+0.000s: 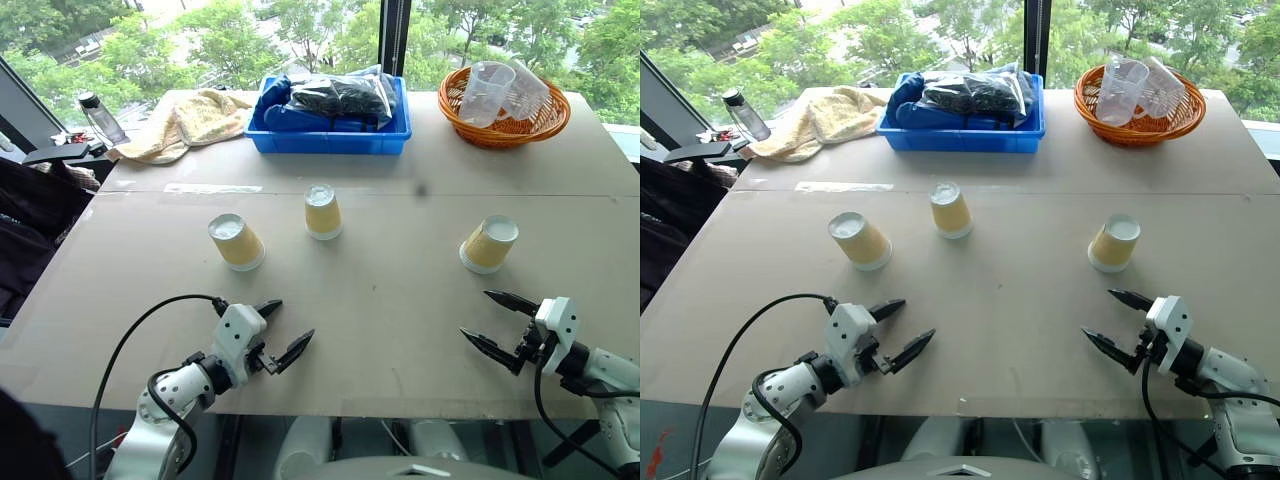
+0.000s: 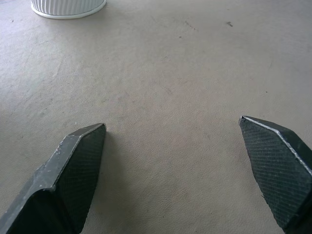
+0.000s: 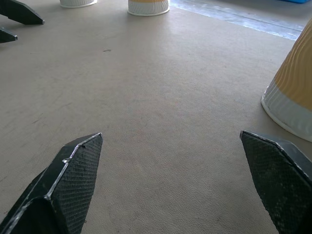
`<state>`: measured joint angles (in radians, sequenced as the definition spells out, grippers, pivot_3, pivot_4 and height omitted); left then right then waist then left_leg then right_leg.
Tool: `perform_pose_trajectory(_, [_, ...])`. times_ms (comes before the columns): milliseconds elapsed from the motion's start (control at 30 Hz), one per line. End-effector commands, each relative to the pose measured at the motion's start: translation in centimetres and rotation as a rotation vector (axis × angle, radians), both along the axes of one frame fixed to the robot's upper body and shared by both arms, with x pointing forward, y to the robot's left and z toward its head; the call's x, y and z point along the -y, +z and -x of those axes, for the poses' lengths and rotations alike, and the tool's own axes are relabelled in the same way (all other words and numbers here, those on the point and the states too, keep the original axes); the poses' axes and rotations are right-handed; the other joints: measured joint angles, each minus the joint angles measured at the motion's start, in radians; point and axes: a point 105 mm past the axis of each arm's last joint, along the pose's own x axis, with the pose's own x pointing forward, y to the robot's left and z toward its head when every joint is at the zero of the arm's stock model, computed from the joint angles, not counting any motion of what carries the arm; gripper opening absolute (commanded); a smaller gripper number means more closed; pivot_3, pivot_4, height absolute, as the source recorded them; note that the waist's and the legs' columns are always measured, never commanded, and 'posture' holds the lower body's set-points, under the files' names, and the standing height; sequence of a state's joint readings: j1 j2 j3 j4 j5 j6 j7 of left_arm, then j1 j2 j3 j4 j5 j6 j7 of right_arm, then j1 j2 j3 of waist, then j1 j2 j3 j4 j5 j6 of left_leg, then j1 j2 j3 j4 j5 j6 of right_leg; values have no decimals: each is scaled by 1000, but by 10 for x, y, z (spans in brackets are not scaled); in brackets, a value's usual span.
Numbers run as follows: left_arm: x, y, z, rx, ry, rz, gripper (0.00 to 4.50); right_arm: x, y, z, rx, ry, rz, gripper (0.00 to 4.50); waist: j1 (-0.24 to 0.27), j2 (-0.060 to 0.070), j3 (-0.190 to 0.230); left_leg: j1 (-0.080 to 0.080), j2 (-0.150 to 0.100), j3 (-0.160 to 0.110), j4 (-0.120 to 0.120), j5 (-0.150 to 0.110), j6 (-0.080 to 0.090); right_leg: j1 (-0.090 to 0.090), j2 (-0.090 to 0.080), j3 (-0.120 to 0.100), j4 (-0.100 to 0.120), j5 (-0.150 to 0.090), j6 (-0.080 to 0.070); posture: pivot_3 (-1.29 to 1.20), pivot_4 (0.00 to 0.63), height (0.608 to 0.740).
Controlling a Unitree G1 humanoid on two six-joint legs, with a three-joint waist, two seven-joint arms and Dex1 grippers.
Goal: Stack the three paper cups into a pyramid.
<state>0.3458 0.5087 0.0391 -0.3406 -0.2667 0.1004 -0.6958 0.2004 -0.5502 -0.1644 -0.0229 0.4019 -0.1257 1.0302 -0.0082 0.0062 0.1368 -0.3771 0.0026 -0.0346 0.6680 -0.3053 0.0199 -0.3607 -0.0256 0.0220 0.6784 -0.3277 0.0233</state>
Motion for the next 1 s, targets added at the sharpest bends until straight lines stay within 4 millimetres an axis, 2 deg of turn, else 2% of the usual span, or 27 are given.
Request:
perform_pose_trajectory(33, [2, -7, 4, -35, -15, -1, 4500, 1, 10, 0, 39, -4, 6, 4459, 0, 0, 0, 0, 0, 0, 0, 0, 0, 0, 0, 0, 0, 0, 0, 0, 150, 740])
perform_pose_trajectory(300, [-7, -9, 1, -48, -1, -13, 4500, 6, 8, -1, 28, -34, 13, 4459, 0, 0, 0, 0, 0, 0, 0, 0, 0, 0, 0, 0, 0, 0, 0, 0, 150, 740])
perform_pose_trajectory(667, [-4, -5, -5, -29, -76, -26, 4500, 15, 9, -4, 43, -121, 8, 4459, 2, 0, 0, 1, 0, 0, 1, 0, 0, 1, 0, 0, 2, 0, 0, 0, 150, 740])
perform_pose_trajectory(833, [5, 13, -9, -13, -178, -2, 4500, 28, 18, -13, 78, -233, -11, 4459, 3, 0, 0, 0, 0, 0, 1, 0, 0, 1, 0, 0, 2, 0, 0, 0, 150, 740])
perform_pose_trajectory(1000, [15, 53, -22, 41, -295, 19, 4500, 43, 26, -30, 112, -412, -46, 4459, -1, -2, 1, 0, 0, -1, 1, 0, 0, 0, 1, -1, 2, 0, 0, 0, 150, 740])
